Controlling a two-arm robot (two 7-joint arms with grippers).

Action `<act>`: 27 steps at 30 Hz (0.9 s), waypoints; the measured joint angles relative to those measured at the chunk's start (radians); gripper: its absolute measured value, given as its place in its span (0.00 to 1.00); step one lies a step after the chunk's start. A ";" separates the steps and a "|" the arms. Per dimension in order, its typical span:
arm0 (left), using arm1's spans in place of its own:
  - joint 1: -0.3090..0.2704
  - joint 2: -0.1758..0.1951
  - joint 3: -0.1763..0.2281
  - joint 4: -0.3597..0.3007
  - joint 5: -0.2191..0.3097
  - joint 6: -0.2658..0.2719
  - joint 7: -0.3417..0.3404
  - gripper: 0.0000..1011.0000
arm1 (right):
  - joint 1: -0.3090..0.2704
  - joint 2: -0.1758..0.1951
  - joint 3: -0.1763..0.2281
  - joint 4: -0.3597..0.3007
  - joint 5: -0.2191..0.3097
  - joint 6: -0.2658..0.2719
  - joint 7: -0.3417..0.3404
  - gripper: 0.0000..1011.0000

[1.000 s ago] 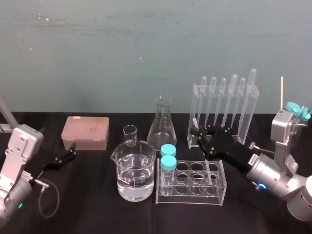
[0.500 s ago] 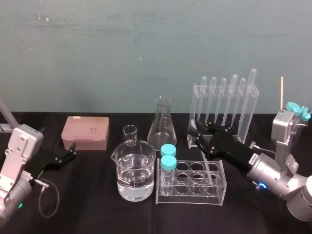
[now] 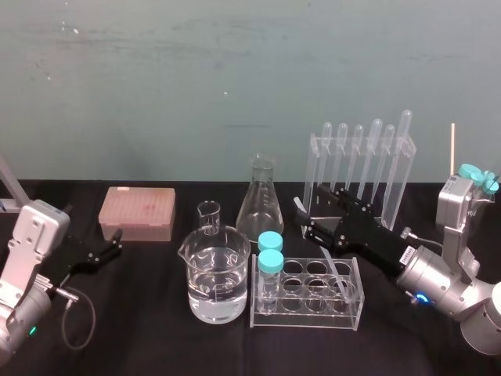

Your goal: Pick up the stirring rod with one hand, then place it down.

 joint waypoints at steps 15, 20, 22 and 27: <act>0.000 0.000 0.000 0.000 0.000 0.000 0.000 0.99 | -0.031 -0.015 0.084 -0.156 -0.029 -0.120 -0.128 0.99; 0.000 0.000 0.000 0.000 0.000 0.000 0.000 0.99 | -0.092 0.016 0.134 -0.259 -0.132 -0.052 -0.282 0.99; 0.000 0.000 0.000 0.000 0.000 0.000 0.000 0.99 | -0.117 0.032 0.145 -0.285 -0.155 -0.019 -0.313 0.99; 0.000 0.000 0.000 0.000 0.000 0.000 0.000 0.99 | -0.204 0.078 0.173 -0.354 -0.211 0.076 -0.373 0.99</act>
